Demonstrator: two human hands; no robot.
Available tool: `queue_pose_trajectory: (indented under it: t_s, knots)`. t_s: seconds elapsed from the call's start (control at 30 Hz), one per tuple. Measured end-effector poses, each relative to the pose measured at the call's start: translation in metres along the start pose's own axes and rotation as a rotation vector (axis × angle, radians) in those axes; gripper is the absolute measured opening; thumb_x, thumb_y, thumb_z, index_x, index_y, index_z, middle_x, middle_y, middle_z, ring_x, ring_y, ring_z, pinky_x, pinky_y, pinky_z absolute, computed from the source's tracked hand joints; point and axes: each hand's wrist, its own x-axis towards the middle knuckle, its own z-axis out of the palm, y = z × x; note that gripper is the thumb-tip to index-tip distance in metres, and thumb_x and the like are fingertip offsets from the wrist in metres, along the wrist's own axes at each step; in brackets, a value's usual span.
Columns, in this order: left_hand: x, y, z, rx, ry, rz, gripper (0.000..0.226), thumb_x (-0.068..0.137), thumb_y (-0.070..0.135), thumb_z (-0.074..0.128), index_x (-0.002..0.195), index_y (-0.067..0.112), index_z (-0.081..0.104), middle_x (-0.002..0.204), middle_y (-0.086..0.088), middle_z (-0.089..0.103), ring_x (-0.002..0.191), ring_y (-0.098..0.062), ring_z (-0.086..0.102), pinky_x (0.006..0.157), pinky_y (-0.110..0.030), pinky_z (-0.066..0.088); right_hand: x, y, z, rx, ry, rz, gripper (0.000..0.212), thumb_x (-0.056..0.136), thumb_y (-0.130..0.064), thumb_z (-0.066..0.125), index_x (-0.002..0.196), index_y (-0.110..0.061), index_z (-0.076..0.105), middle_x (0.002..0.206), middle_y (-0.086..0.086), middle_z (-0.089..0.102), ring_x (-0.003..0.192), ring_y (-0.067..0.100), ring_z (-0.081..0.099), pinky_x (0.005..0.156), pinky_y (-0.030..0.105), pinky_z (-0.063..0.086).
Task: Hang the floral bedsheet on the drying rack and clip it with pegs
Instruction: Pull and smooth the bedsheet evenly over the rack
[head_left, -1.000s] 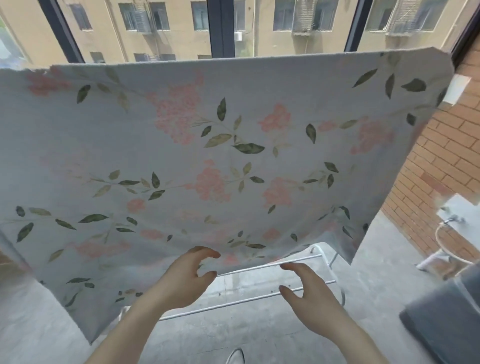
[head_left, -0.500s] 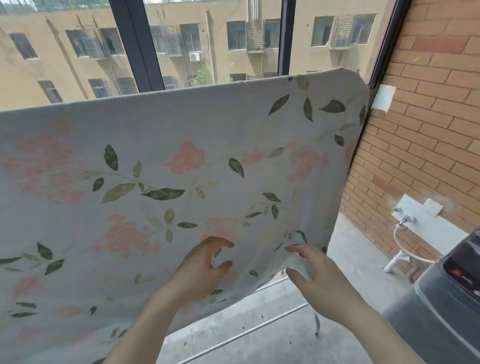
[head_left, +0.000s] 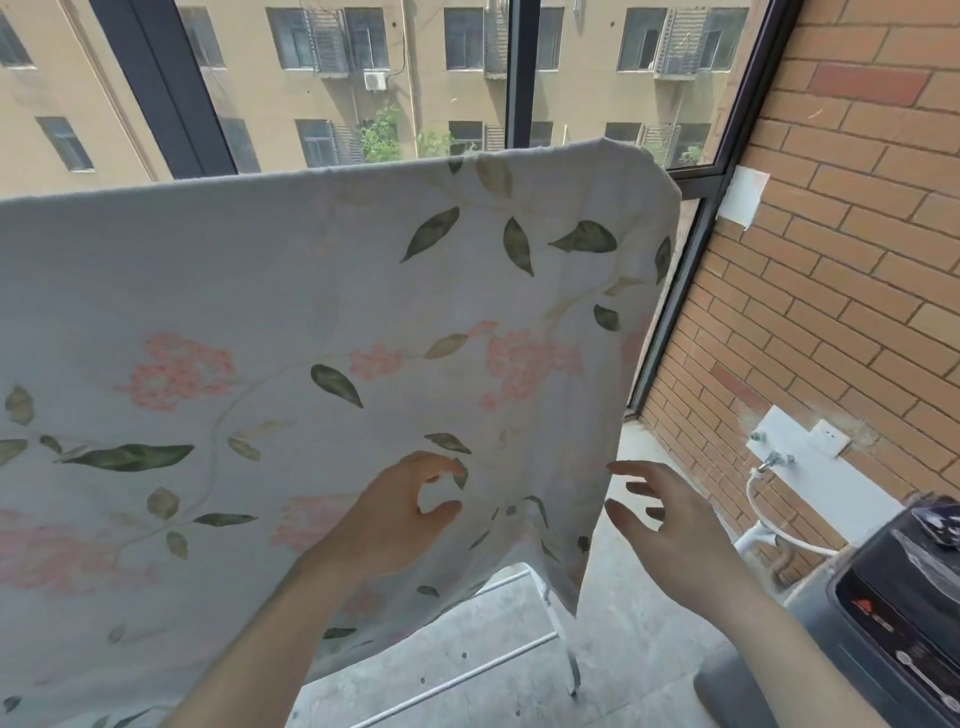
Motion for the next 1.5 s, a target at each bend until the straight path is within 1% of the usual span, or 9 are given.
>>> queue_pose_trajectory:
  t_s: [0.13, 0.27, 0.43, 0.77, 0.87, 0.93, 1.07, 1.27, 1.5]
  knots:
    - [0.031, 0.014, 0.022, 0.026, 0.03, -0.039, 0.032, 0.098, 0.033, 0.065, 0.13, 0.041, 0.06, 0.131, 0.022, 0.055, 0.119, 0.002, 0.053, 0.104, -0.023, 0.044, 0.049, 0.027, -0.031, 0.053, 0.009, 0.003, 0.03, 0.098, -0.025, 0.068, 0.12, -0.043, 0.06, 0.127, -0.025, 0.058, 0.11, -0.01, 0.057, 0.082, 0.013, 0.045]
    - [0.041, 0.02, 0.053, -0.001, 0.06, -0.163, 0.031, 0.098, 0.038, 0.065, 0.127, 0.046, 0.06, 0.129, 0.023, 0.055, 0.118, 0.003, 0.054, 0.101, -0.025, 0.048, 0.096, 0.05, -0.056, 0.085, -0.026, -0.02, 0.027, 0.098, -0.029, 0.067, 0.123, -0.037, 0.063, 0.125, -0.023, 0.063, 0.106, -0.008, 0.062, 0.082, 0.021, 0.052]
    - [0.056, 0.053, 0.084, -0.049, 0.171, -0.298, 0.031, 0.097, 0.04, 0.065, 0.125, 0.05, 0.058, 0.133, 0.024, 0.055, 0.12, 0.006, 0.053, 0.105, -0.028, 0.047, 0.162, 0.065, -0.096, 0.114, -0.051, -0.11, 0.027, 0.098, -0.028, 0.068, 0.125, -0.027, 0.063, 0.121, -0.015, 0.067, 0.091, -0.017, 0.063, 0.068, 0.005, 0.048]
    - [0.02, 0.11, 0.113, -0.136, 0.373, -0.528, 0.031, 0.099, 0.037, 0.063, 0.128, 0.047, 0.057, 0.13, 0.032, 0.052, 0.117, 0.011, 0.053, 0.092, -0.014, 0.043, 0.263, 0.045, -0.094, 0.247, -0.005, -0.278, 0.051, 0.091, -0.05, 0.075, 0.129, -0.022, 0.056, 0.113, -0.01, 0.066, 0.088, 0.0, 0.068, 0.074, 0.027, 0.054]
    - [0.011, 0.117, 0.114, -0.121, 0.426, -0.559, 0.031, 0.099, 0.035, 0.063, 0.128, 0.045, 0.058, 0.126, 0.032, 0.053, 0.114, 0.013, 0.053, 0.088, -0.01, 0.042, 0.279, 0.039, -0.104, 0.223, -0.035, -0.32, 0.022, 0.095, -0.044, 0.072, 0.106, -0.025, 0.067, 0.098, -0.015, 0.071, 0.085, -0.003, 0.067, 0.074, 0.031, 0.057]
    - [0.009, 0.119, 0.114, -0.116, 0.421, -0.572, 0.03, 0.099, 0.035, 0.063, 0.127, 0.047, 0.057, 0.122, 0.034, 0.052, 0.111, 0.016, 0.053, 0.083, -0.006, 0.042, 0.288, 0.037, -0.111, 0.219, -0.02, -0.332, 0.014, 0.097, -0.035, 0.071, 0.093, -0.022, 0.068, 0.088, -0.015, 0.071, 0.078, -0.002, 0.068, 0.073, 0.033, 0.058]
    - [0.01, 0.12, 0.108, -0.128, 0.411, -0.564, 0.029, 0.099, 0.036, 0.063, 0.125, 0.049, 0.057, 0.122, 0.032, 0.055, 0.11, 0.015, 0.055, 0.084, -0.006, 0.043, 0.301, 0.039, -0.122, 0.356, -0.04, -0.325, 0.014, 0.105, -0.026, 0.057, 0.1, -0.013, 0.057, 0.084, -0.007, 0.063, 0.062, -0.007, 0.057, 0.058, 0.014, 0.047]
    - [0.012, 0.109, 0.1, -0.157, 0.384, -0.545, 0.029, 0.098, 0.038, 0.064, 0.125, 0.047, 0.059, 0.126, 0.032, 0.057, 0.113, 0.011, 0.057, 0.092, -0.014, 0.046, 0.33, 0.041, -0.105, 0.509, 0.029, -0.127, 0.019, 0.102, -0.045, 0.046, 0.089, -0.031, 0.046, 0.078, 0.0, 0.057, 0.073, 0.017, 0.053, 0.064, 0.041, 0.043]
    - [0.013, 0.091, 0.112, -0.167, 0.277, -0.549, 0.032, 0.1, 0.036, 0.061, 0.132, 0.043, 0.057, 0.13, 0.031, 0.055, 0.116, 0.005, 0.057, 0.095, -0.018, 0.05, 0.338, 0.029, -0.088, 0.587, -0.054, -0.106, 0.023, 0.1, -0.051, 0.061, 0.089, -0.03, 0.055, 0.077, -0.004, 0.071, 0.068, 0.013, 0.063, 0.061, 0.035, 0.053]
